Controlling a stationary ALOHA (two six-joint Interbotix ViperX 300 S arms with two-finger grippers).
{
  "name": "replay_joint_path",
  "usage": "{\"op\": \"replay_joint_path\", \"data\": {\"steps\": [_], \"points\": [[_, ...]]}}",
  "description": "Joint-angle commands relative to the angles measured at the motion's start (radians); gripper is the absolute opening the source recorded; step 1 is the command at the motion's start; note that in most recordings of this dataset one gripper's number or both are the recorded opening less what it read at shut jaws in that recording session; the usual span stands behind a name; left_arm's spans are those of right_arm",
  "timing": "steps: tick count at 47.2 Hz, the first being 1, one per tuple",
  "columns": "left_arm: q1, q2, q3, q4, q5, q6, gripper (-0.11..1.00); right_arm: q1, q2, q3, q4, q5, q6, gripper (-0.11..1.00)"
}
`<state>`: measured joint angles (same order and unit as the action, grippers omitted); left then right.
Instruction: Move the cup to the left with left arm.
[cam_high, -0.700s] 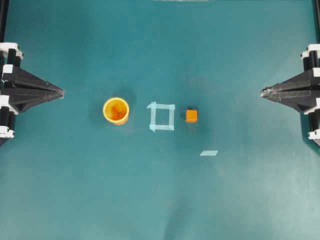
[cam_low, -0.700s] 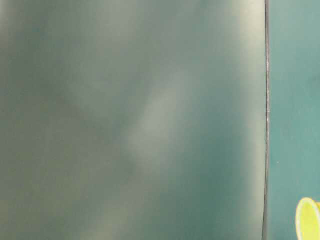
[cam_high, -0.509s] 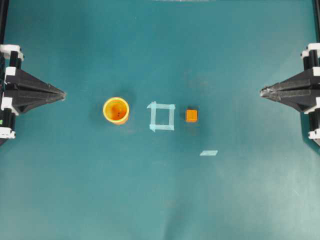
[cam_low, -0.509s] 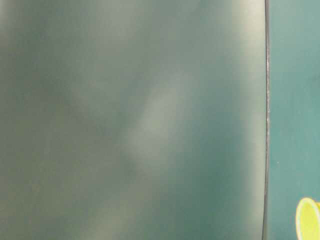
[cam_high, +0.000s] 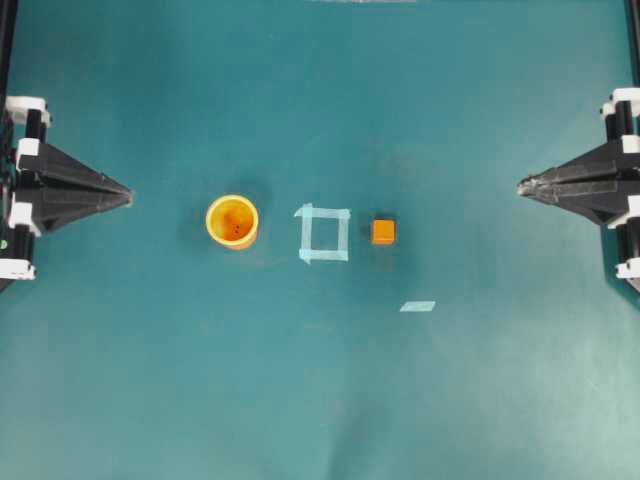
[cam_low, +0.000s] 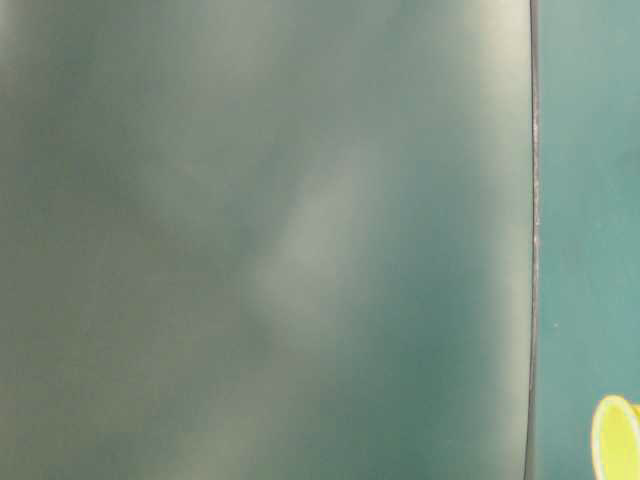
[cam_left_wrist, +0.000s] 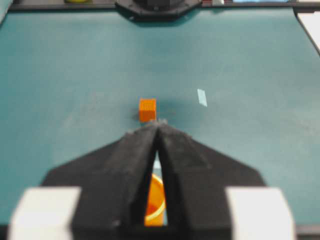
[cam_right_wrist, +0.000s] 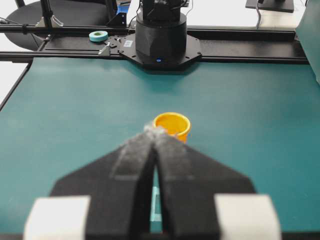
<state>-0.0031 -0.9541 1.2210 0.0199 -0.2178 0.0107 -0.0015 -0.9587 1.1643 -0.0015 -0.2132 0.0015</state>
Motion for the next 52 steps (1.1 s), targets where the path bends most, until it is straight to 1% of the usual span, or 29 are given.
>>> {"op": "replay_joint_path", "data": {"steps": [1,3,4,9,12,14,24,28,35,45,52], "points": [[0.0,0.018,0.003,0.003,-0.009,0.002,0.17,0.0,0.003,-0.031,0.003,-0.006,0.0,0.0],[0.0,0.025,0.011,0.003,-0.011,0.002,0.25,0.0,0.003,-0.031,0.003,-0.006,0.0,0.0],[0.0,0.028,0.014,0.003,-0.011,0.002,0.32,0.0,0.003,-0.031,0.003,-0.006,0.0,0.0],[0.002,0.058,0.025,0.002,-0.02,0.003,0.57,0.0,0.003,-0.031,0.003,-0.003,0.0,0.0],[0.011,0.078,0.031,0.003,-0.034,0.002,0.69,0.0,0.002,-0.031,0.003,-0.005,0.0,0.0],[0.017,0.092,0.034,0.003,-0.048,0.002,0.73,0.0,0.002,-0.031,0.003,-0.005,0.0,0.0],[0.035,0.198,0.081,0.003,-0.193,0.006,0.72,0.0,0.0,-0.032,0.0,-0.003,-0.003,0.0],[0.048,0.247,0.095,0.002,-0.232,0.006,0.72,0.0,0.0,-0.032,0.0,-0.003,-0.005,0.0],[0.069,0.339,0.103,0.003,-0.273,0.006,0.75,0.0,-0.002,-0.032,0.0,-0.002,-0.009,0.0],[0.071,0.48,0.095,0.003,-0.282,0.006,0.78,0.0,-0.002,-0.034,0.0,-0.003,-0.009,0.0],[0.067,0.6,0.071,0.003,-0.339,0.006,0.8,0.0,-0.002,-0.034,0.0,-0.005,-0.009,0.0]]}}
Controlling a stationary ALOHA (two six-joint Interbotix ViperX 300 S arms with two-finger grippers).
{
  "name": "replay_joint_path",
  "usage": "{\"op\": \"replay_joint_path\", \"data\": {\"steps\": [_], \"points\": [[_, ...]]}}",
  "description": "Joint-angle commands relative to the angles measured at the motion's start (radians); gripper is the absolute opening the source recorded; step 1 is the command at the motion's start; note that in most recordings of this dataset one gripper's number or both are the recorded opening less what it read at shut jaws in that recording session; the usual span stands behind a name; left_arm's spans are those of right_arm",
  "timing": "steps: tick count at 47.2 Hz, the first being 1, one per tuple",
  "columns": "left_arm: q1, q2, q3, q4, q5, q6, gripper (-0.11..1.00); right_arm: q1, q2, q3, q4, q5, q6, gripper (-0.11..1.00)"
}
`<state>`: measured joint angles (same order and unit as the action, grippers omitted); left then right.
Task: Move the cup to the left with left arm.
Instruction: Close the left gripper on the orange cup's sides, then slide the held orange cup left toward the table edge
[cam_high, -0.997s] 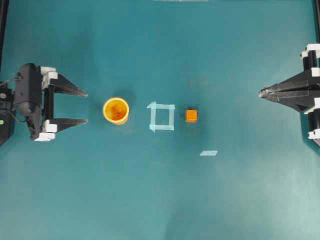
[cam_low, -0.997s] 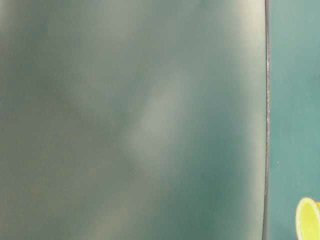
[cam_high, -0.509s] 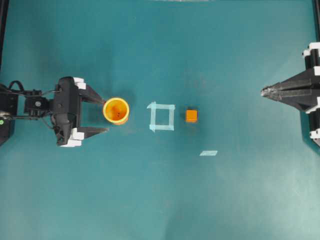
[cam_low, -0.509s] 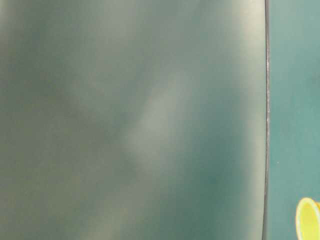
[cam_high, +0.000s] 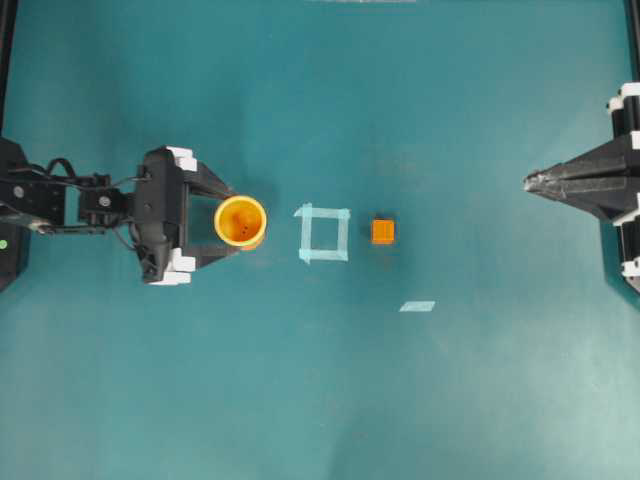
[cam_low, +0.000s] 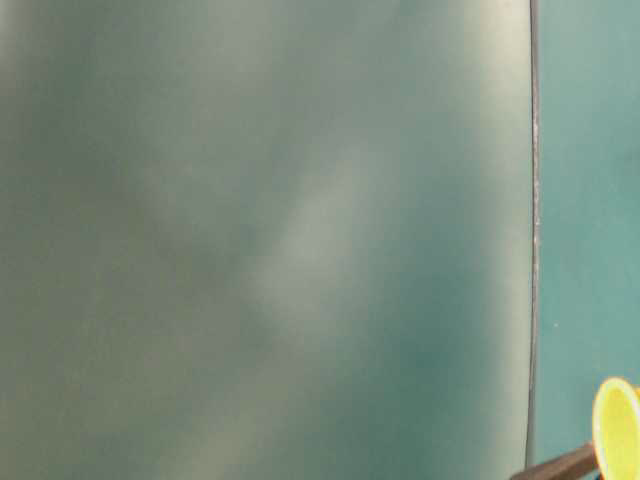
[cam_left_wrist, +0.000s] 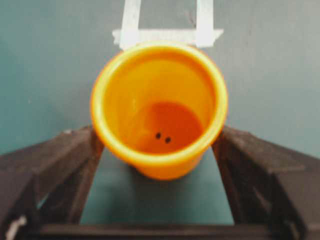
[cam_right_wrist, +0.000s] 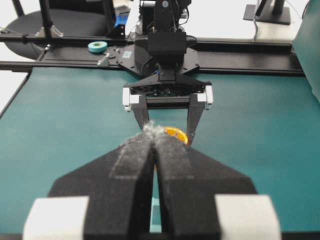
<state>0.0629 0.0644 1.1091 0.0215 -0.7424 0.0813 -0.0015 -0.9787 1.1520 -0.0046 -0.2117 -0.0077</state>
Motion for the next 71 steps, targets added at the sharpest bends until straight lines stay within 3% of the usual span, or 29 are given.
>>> {"op": "replay_joint_path", "data": {"steps": [1,15,28,42,71], "points": [[0.002,0.005,-0.028,0.0,-0.011,0.0,0.81,0.0,0.002,-0.032,-0.002,-0.003,0.0,0.0],[0.002,0.032,-0.06,-0.003,-0.02,0.002,0.8,0.0,0.003,-0.034,-0.002,-0.003,0.0,0.0],[0.0,0.028,-0.048,-0.003,-0.021,0.003,0.7,0.0,0.005,-0.034,-0.002,0.021,0.0,0.0],[-0.005,0.014,-0.037,-0.003,-0.023,-0.005,0.7,0.0,0.002,-0.038,0.0,0.031,0.003,0.0],[-0.038,-0.166,0.143,-0.003,-0.026,-0.012,0.7,0.0,0.002,-0.038,-0.002,0.034,0.003,0.0]]}}
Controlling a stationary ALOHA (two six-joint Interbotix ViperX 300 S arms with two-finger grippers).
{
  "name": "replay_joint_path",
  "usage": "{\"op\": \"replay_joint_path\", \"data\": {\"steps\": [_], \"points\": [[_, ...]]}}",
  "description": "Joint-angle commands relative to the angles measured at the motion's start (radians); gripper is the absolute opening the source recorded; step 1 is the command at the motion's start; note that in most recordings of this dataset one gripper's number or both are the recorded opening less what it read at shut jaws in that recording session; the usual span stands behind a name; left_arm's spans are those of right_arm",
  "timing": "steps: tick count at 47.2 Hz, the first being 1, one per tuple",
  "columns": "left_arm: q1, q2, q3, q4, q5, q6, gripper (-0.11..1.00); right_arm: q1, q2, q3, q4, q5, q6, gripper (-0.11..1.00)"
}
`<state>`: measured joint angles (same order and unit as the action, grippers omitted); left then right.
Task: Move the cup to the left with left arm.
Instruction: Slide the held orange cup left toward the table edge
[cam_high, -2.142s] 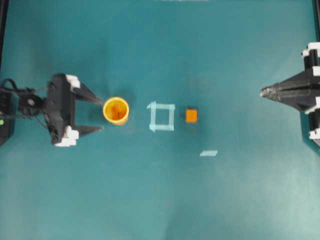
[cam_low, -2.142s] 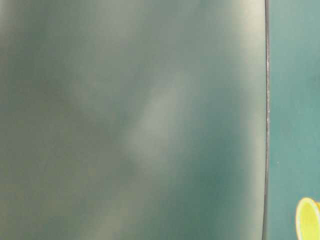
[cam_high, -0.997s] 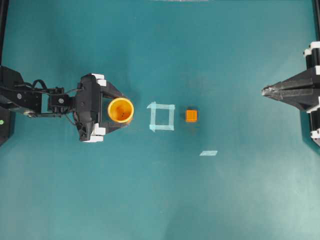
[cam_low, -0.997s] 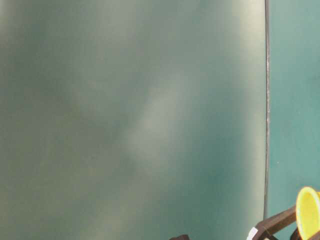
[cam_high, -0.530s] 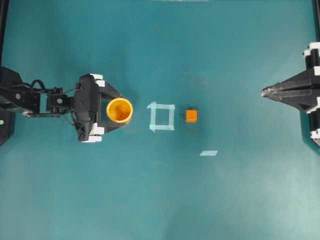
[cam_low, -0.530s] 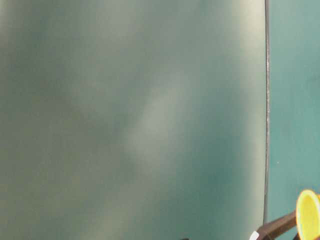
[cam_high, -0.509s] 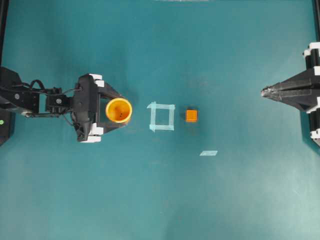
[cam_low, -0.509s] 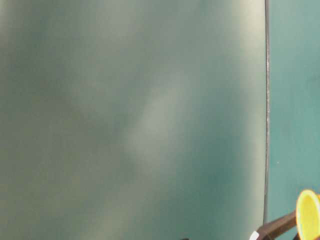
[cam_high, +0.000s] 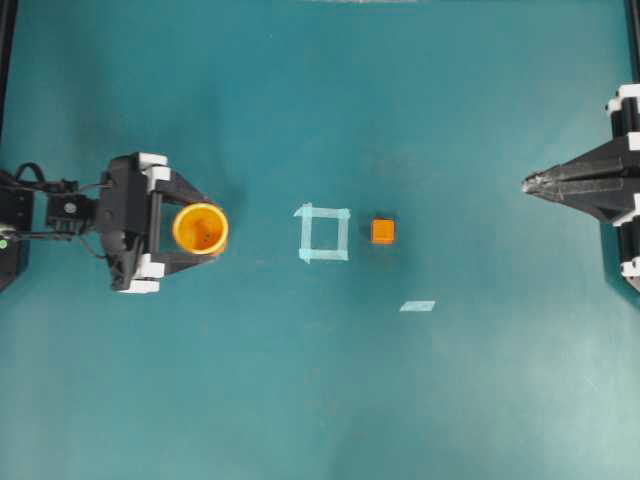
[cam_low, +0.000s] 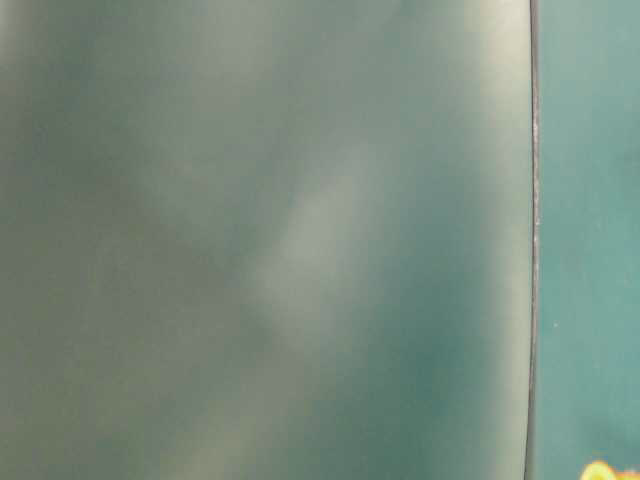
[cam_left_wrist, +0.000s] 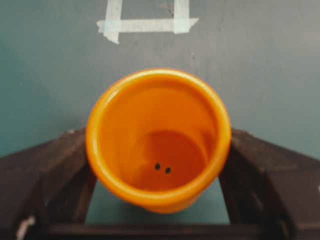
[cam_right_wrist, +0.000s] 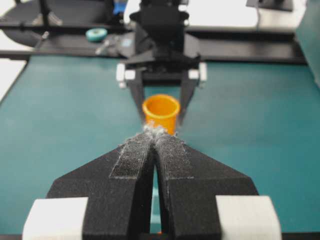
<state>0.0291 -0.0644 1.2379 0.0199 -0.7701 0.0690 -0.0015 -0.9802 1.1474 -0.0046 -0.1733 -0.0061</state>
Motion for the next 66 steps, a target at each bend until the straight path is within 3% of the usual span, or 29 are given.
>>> {"op": "replay_joint_path", "data": {"steps": [1,23,41,66], "points": [[-0.005,-0.043,0.021,-0.002,0.003,0.0,0.7,0.0,0.003,-0.034,-0.002,-0.005,0.002,0.0],[-0.043,-0.201,0.11,-0.002,0.163,-0.003,0.7,0.0,0.006,-0.035,-0.002,-0.005,0.002,0.0],[-0.048,-0.288,0.173,-0.003,0.121,-0.005,0.7,0.0,0.006,-0.037,-0.002,-0.005,0.008,0.0],[-0.051,-0.272,0.196,-0.002,0.078,-0.005,0.69,0.0,0.006,-0.037,-0.002,-0.005,0.009,0.0]]}}
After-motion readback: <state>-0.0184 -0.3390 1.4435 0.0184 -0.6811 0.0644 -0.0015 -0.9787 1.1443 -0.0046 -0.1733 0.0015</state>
